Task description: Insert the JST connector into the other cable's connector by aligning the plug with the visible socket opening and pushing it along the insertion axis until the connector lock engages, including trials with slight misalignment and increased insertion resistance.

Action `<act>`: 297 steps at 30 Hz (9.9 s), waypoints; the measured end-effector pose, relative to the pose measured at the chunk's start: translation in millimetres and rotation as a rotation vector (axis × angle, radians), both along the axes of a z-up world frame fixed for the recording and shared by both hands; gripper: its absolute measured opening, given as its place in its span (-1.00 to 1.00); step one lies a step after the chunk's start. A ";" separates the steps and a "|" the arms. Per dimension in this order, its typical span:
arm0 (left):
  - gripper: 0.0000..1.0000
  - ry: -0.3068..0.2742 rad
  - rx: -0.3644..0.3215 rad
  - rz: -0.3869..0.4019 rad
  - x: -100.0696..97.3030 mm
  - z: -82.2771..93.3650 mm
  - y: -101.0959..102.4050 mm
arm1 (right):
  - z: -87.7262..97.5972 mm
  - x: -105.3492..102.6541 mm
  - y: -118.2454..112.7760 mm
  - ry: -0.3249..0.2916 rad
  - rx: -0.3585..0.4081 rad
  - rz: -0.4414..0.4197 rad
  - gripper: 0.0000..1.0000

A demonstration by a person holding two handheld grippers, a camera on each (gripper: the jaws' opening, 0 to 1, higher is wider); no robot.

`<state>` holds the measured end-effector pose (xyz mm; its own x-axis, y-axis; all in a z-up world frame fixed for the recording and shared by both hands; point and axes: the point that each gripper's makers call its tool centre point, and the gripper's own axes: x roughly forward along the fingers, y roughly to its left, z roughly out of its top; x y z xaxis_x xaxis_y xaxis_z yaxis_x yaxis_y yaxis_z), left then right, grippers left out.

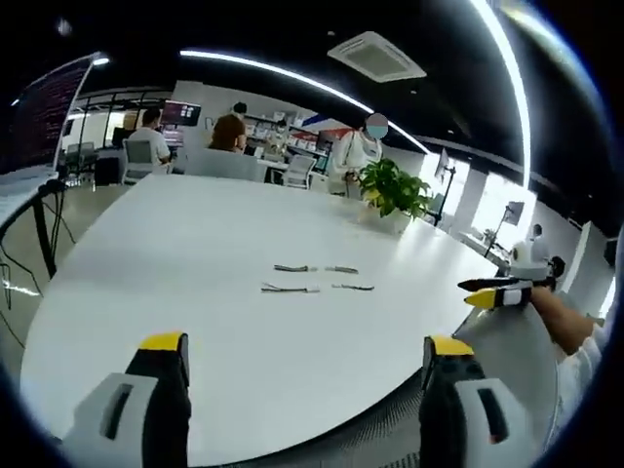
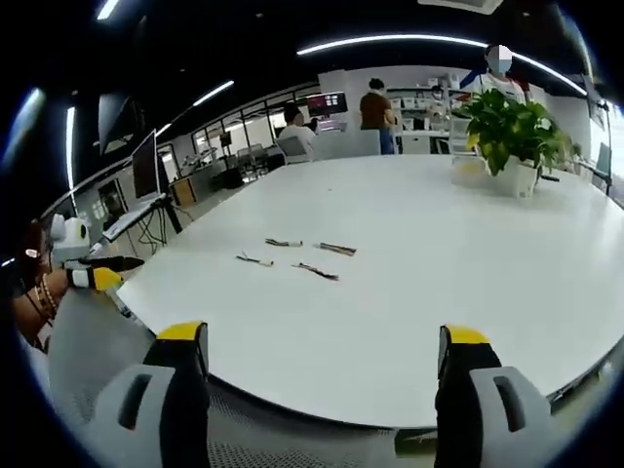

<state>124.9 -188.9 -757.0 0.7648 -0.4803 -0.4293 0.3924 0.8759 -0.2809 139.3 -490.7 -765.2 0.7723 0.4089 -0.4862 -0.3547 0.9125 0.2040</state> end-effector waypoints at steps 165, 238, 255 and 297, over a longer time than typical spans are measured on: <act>-0.47 -0.180 0.014 -0.809 237.6 -79.0 -144.9 | -80.2 203.6 116.0 -0.136 -0.125 0.885 -0.59; -0.98 -0.271 0.240 -0.967 213.3 -69.7 -139.1 | -59.3 194.0 150.3 -0.264 -0.287 1.084 -0.92; -0.99 -0.295 0.271 -1.018 211.7 -70.3 -143.1 | -64.8 186.3 156.0 -0.262 -0.316 1.139 -0.93; -0.99 -0.263 0.306 -0.988 228.5 -81.0 -151.5 | -77.8 200.4 152.4 -0.247 -0.309 1.068 -0.92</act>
